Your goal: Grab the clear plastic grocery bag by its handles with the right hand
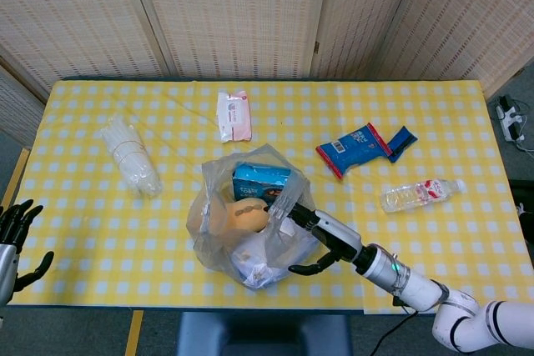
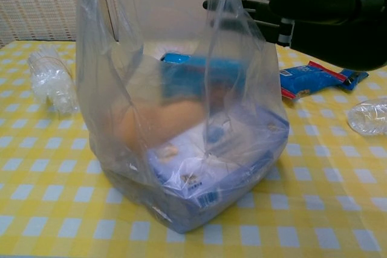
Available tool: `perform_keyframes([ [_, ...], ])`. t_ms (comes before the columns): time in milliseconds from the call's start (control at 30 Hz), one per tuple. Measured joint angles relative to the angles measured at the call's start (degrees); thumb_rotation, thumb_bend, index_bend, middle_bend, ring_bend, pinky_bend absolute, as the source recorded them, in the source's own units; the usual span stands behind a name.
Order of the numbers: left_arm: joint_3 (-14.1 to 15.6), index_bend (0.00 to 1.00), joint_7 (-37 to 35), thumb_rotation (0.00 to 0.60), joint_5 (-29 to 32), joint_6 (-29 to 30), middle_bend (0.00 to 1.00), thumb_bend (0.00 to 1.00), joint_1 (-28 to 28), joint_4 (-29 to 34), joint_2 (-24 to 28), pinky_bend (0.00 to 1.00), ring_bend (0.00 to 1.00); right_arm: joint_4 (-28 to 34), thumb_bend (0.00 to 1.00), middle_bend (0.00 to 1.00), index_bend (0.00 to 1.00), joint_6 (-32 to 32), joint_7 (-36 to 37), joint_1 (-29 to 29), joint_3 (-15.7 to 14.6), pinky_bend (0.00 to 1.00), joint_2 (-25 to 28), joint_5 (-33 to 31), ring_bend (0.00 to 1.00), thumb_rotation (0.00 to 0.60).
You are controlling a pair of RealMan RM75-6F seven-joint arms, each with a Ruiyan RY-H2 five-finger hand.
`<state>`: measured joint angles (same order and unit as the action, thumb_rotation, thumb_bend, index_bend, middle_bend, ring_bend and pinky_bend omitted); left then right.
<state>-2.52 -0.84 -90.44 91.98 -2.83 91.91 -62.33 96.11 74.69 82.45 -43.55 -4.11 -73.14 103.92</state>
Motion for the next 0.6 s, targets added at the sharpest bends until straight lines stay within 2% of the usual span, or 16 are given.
perform_keyframes([
  [200, 0.02, 0.15, -0.20, 0.600, -0.08, 0.25, 0.12, 0.36, 0.15, 0.08, 0.12, 0.07, 0.11, -2.40, 0.28, 0.01, 0.00, -0.63, 1.25, -1.21, 0.93, 0.00, -2.33, -0.47, 0.08, 0.600],
  [433, -0.06, 0.15, -0.68, 0.600, 0.06, 0.08, 0.12, 0.36, 0.09, -0.01, 0.20, 0.07, 0.11, -2.42, 0.27, 0.01, 0.00, -2.62, 0.84, -2.46, 1.40, 0.00, -3.27, -1.42, 0.08, 0.600],
  [600, -0.22, 0.11, -1.00, 0.600, 0.18, 0.28, 0.12, 0.36, 0.14, 0.03, 0.08, 0.07, 0.11, -2.39, 0.26, 0.01, 0.00, -5.03, 0.86, -3.82, 1.79, 0.00, -3.66, -2.38, 0.08, 0.600],
])
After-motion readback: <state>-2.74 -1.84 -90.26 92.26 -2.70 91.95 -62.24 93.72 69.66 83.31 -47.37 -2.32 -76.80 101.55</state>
